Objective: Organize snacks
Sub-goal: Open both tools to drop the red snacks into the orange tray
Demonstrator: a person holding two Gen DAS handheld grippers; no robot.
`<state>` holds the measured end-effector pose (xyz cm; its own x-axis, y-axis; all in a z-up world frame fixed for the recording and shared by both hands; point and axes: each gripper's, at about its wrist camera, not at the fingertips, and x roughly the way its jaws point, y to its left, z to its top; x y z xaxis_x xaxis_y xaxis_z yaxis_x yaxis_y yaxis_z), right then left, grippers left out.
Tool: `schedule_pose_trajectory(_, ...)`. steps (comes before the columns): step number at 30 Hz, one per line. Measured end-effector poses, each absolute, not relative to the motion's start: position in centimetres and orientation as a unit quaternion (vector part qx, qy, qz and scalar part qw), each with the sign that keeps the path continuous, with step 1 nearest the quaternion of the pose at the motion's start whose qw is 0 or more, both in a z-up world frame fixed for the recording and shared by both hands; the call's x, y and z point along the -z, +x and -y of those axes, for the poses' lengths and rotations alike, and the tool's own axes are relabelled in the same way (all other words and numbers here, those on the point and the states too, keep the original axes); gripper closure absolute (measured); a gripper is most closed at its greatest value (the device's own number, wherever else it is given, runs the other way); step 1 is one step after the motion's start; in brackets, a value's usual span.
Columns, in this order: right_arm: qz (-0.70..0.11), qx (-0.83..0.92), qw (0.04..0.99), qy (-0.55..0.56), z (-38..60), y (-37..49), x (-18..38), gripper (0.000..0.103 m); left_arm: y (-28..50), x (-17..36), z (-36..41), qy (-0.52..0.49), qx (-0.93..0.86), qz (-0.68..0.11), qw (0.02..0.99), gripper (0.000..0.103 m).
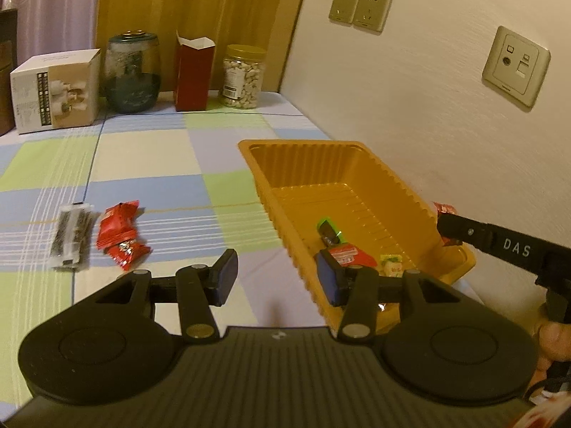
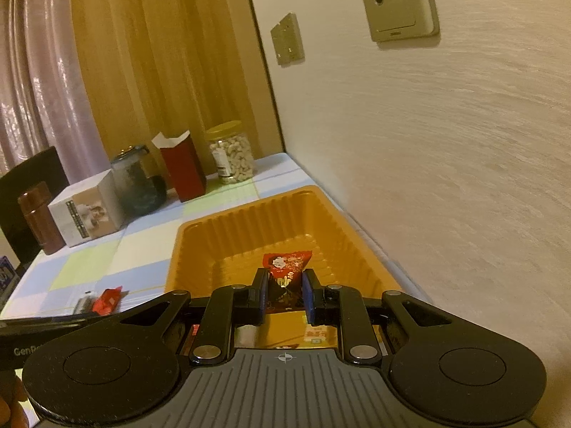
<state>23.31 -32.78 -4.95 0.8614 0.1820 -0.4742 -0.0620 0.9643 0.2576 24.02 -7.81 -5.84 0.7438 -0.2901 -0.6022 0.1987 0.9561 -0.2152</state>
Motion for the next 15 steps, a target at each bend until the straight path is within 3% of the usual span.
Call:
schedule_pose_trajectory(8,-0.246,-0.092,0.952,0.159,33.0,23.6,5.0,0.081,23.4,5.7,7.4,-0.067,0.126,-0.331,0.933,0.058)
schedule_pose_trajectory(10,-0.239,-0.089,0.953,0.161,33.1,23.6,4.8,0.071,23.2,5.7,7.3,-0.066,0.124,-0.331,0.933,0.057)
schedule_pose_trajectory(11,-0.236,-0.087,0.954,0.161,33.2,23.5,4.8,0.058,23.1,5.8,7.2,-0.066,0.123,-0.331,0.933,0.055)
schedule_pose_trajectory(15,-0.237,-0.079,0.955,0.160,33.4,23.3,4.7,0.055,22.6,5.9,6.6,-0.068,0.119,-0.333,0.933,0.055)
